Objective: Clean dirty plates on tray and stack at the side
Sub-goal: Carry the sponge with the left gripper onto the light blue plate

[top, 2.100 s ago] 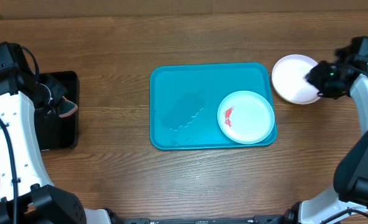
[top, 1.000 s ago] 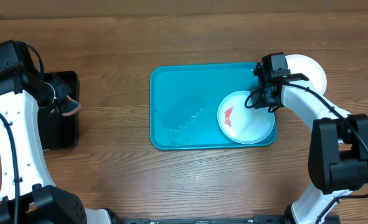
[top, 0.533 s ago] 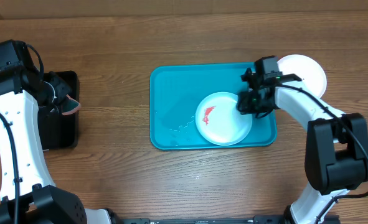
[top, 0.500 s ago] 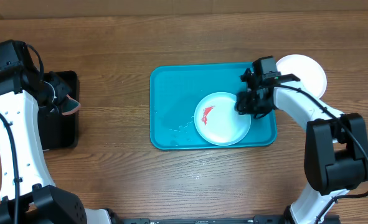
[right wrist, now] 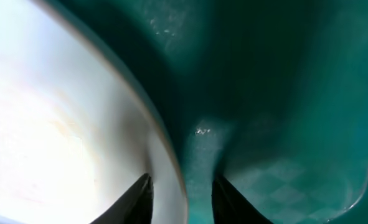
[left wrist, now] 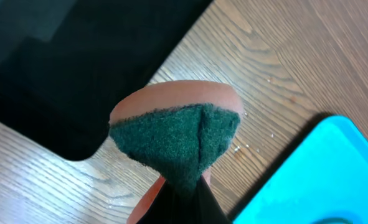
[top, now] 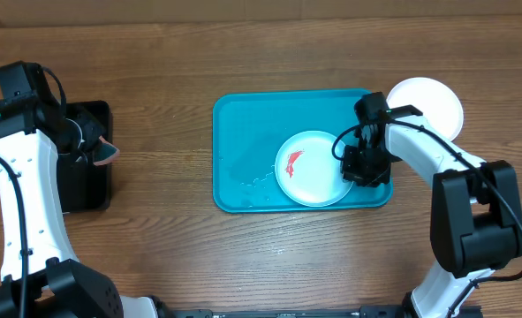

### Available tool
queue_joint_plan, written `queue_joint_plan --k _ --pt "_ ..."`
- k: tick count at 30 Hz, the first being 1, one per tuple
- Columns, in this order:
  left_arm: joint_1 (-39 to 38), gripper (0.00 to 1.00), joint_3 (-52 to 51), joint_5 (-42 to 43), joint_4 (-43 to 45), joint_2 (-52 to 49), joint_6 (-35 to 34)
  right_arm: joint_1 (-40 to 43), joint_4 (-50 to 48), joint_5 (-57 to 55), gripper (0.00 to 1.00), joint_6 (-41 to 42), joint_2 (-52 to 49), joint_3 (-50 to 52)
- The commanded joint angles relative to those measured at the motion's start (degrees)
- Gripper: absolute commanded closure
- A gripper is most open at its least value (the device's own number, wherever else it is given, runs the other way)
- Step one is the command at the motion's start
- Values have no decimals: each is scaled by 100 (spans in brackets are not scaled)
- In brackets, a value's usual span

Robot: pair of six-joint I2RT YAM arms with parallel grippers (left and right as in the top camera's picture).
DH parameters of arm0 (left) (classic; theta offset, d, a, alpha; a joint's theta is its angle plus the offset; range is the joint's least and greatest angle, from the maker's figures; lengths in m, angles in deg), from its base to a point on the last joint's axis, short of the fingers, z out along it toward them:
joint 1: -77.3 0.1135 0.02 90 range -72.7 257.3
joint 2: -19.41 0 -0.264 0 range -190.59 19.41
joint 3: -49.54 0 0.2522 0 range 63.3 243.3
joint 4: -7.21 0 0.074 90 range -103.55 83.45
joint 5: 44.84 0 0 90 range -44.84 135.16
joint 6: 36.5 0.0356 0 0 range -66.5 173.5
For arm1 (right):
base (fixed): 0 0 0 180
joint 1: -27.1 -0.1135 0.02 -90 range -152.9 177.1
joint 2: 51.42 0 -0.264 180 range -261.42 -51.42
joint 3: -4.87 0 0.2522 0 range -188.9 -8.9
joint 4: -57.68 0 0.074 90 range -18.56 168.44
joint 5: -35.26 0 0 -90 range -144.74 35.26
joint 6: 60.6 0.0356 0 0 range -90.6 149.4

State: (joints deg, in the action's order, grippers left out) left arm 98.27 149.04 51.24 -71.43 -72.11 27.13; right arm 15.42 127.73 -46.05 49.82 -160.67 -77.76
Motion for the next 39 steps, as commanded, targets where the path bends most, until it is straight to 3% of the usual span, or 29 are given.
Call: queue_joint_plan --k 1,4,8,15,22,25,29,32,39 --pt "-44 96 -26 538 48 4 424 -125 -109 199 74 256 -13 28" --pt "-48 96 -26 778 66 4 667 -214 -179 402 75 256 -13 28" --pt "-175 96 -46 916 63 4 868 -389 -396 393 91 356 -13 28" --pt "-1086 96 -509 925 221 4 1353 -748 -813 385 96 581 -20 28" --pt "-2326 96 -1349 1528 787 2 2039 -953 -1185 291 96 1550 -20 28" --pt "-2844 96 -1580 1620 1161 2 2000 -1014 -1305 199 96 1788 -24 28" --pt "-3517 96 -1790 1624 1945 2 1414 -1032 -1010 -654 96 2931 -118 28" --pt "-3790 96 -1816 1622 2422 -7 1097 -1034 -1117 -691 96 2750 -240 31" --pt "-4164 96 -1816 1596 3071 -39 960 -1049 -1360 -306 96 723 -435 28"
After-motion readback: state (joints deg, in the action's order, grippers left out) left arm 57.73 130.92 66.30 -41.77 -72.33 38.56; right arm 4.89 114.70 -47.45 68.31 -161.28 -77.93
